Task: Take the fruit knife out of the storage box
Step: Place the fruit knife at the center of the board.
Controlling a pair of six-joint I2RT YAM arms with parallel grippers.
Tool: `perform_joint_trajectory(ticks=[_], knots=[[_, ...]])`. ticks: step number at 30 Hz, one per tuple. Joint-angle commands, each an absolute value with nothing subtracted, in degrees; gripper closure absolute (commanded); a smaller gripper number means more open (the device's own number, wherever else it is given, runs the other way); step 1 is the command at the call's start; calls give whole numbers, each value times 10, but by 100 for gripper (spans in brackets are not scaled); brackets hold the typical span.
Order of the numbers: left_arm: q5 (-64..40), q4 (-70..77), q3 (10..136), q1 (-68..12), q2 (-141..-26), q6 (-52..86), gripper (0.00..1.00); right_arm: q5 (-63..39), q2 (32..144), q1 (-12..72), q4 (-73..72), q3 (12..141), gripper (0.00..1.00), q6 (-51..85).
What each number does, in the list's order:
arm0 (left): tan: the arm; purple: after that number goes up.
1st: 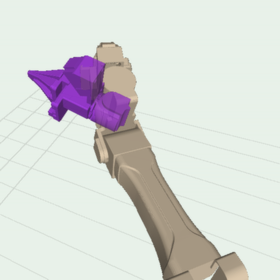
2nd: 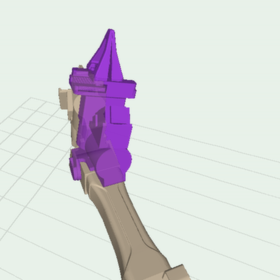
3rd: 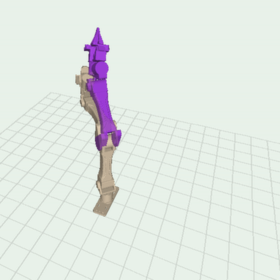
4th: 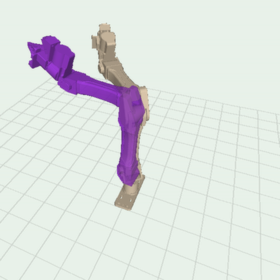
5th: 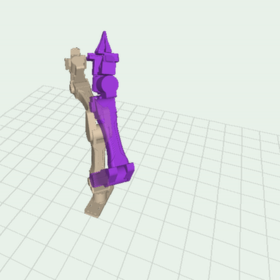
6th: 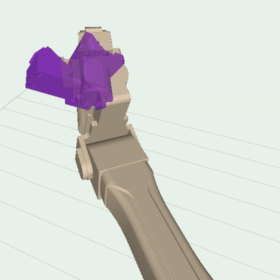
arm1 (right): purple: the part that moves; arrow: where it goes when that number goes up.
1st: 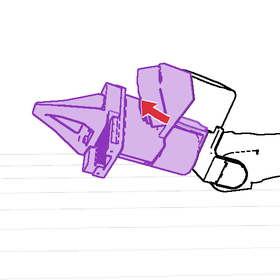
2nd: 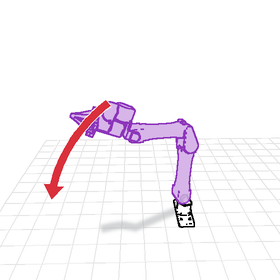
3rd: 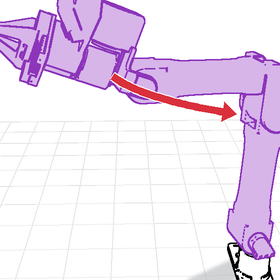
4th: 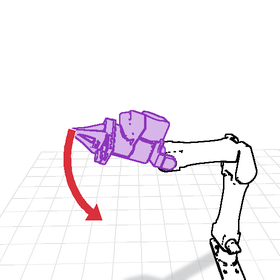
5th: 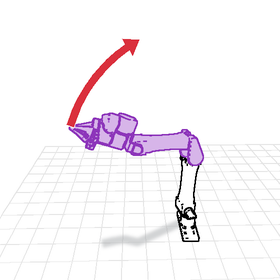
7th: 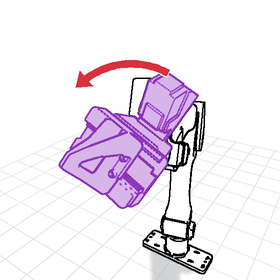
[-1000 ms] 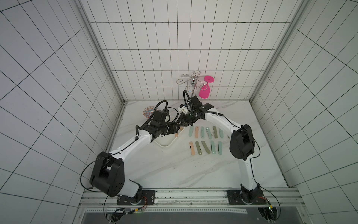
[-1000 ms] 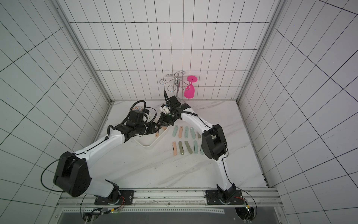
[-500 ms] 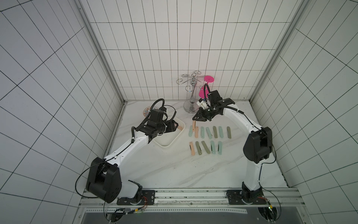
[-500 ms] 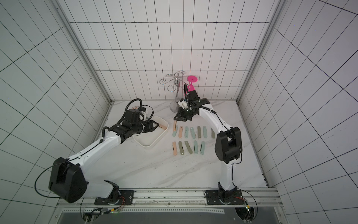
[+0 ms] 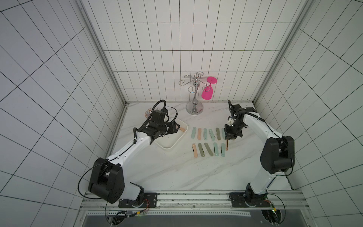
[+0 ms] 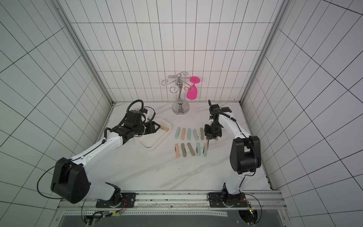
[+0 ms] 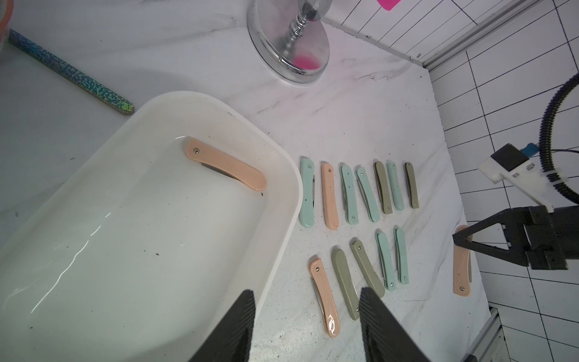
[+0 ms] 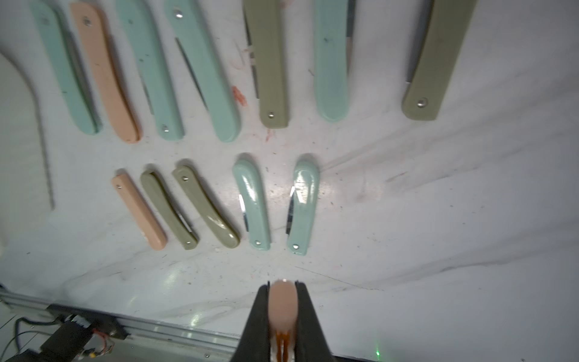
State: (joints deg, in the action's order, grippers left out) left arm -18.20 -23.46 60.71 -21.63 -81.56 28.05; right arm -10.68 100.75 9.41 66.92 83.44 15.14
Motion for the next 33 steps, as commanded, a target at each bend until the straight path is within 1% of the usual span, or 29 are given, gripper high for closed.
perform_joint_trajectory(ticks=[1,6,23,26,33], knots=[[-194,-213,616,-213,-829,278,44,-2,1022,92,703,813,100,153],[-196,-213,616,-213,-831,277,44,56,1069,91,684,808,100,172],[-190,-224,617,-210,-830,269,45,75,1152,92,636,823,100,193],[-190,-225,620,-210,-833,269,45,72,1158,93,630,823,99,196],[-190,-226,624,-210,-839,268,45,73,1165,96,626,824,93,199]])
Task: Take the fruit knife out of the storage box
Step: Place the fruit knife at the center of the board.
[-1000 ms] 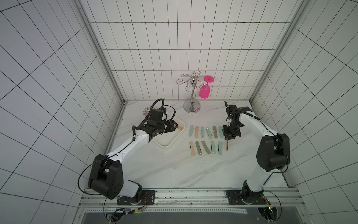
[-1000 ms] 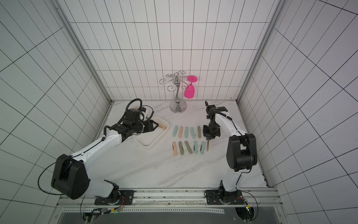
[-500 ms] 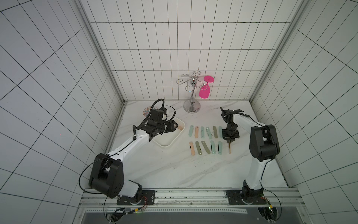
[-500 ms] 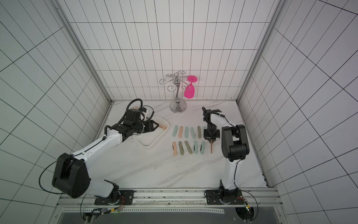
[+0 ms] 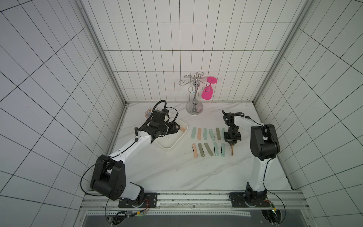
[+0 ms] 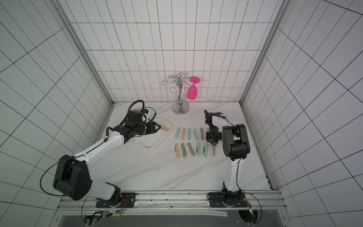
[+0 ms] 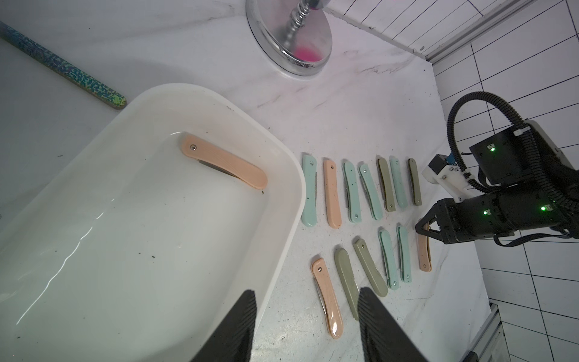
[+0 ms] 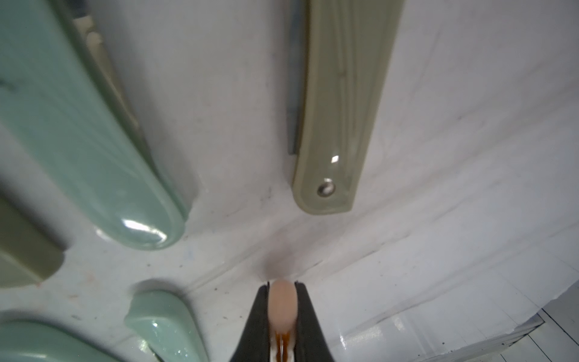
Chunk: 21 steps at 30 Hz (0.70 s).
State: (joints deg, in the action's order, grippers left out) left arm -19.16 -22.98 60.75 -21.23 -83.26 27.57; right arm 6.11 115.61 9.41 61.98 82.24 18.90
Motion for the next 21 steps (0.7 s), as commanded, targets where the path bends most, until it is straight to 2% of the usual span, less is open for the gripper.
perform_joint_trajectory(ticks=[1,16,21], knots=[[-190,-226,624,-210,-839,268,45,71,1166,98,625,824,92,198],[-187,-227,621,-209,-841,266,45,67,1164,123,626,814,76,201],[-188,-227,620,-209,-841,266,45,67,1162,127,625,811,74,200]])
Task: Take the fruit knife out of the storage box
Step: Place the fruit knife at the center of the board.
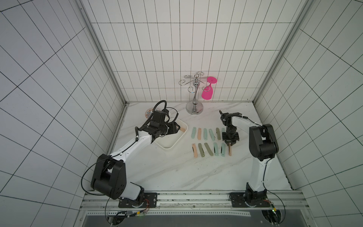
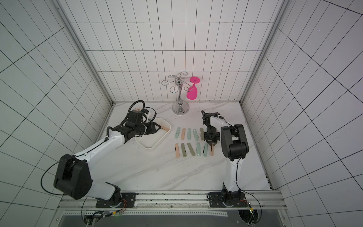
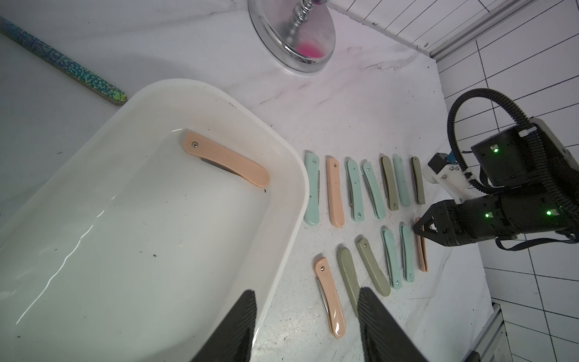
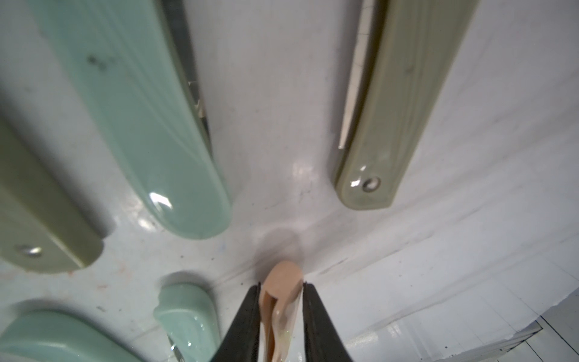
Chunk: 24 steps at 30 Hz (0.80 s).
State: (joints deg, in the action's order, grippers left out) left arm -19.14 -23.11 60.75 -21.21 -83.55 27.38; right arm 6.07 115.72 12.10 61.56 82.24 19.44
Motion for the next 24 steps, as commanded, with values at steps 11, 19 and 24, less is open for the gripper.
perform_joint_trajectory(ticks=[11,19,24], knots=[[-182,-227,613,-209,-834,271,45,65,1141,132,625,807,67,199],[-172,-232,613,-209,-838,271,45,56,1102,133,629,810,63,199],[-159,-242,618,-209,-848,272,44,43,1067,134,636,815,55,197]])
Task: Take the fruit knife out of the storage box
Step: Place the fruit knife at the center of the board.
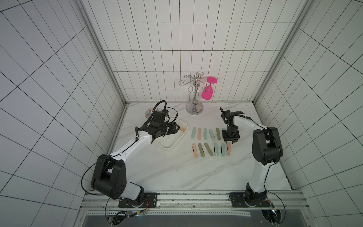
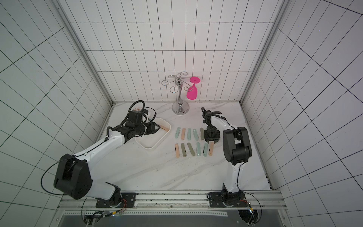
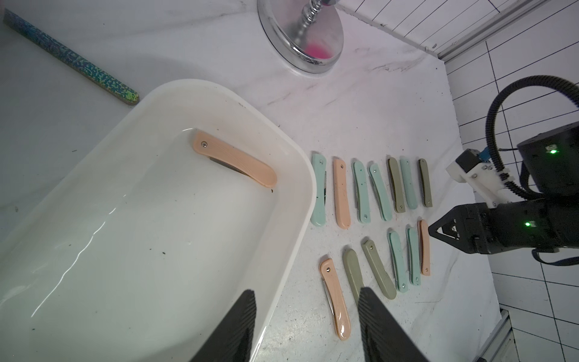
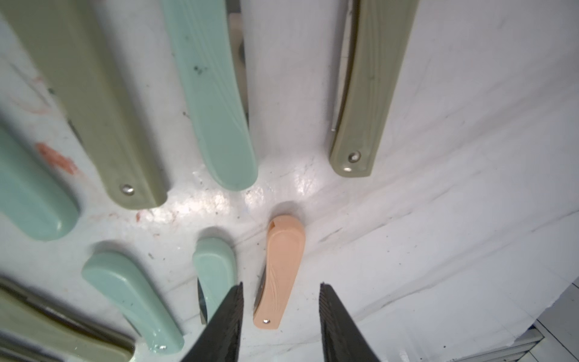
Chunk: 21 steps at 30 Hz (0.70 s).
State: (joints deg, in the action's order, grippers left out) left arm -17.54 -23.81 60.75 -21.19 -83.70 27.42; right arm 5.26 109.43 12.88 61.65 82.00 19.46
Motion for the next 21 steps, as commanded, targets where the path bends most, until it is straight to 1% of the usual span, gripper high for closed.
perform_joint_trajectory(ticks=[1,2,6,8,10,12,21], knots=[[-153,-245,619,-209,-850,273,44,40,1060,134,637,815,53,197],[-146,-247,621,-209,-853,274,44,36,1052,134,638,817,50,197],[-120,-264,637,-209,-872,280,42,7,1015,137,636,828,31,196],[-110,-276,652,-210,-889,284,42,-17,998,139,630,834,17,195],[-99,-282,664,-211,-906,291,41,-43,987,141,625,840,0,195],[-86,-283,675,-214,-922,300,41,-68,979,146,620,848,1,195],[-40,-262,723,-219,-1014,377,40,-125,977,177,600,869,1,187]])
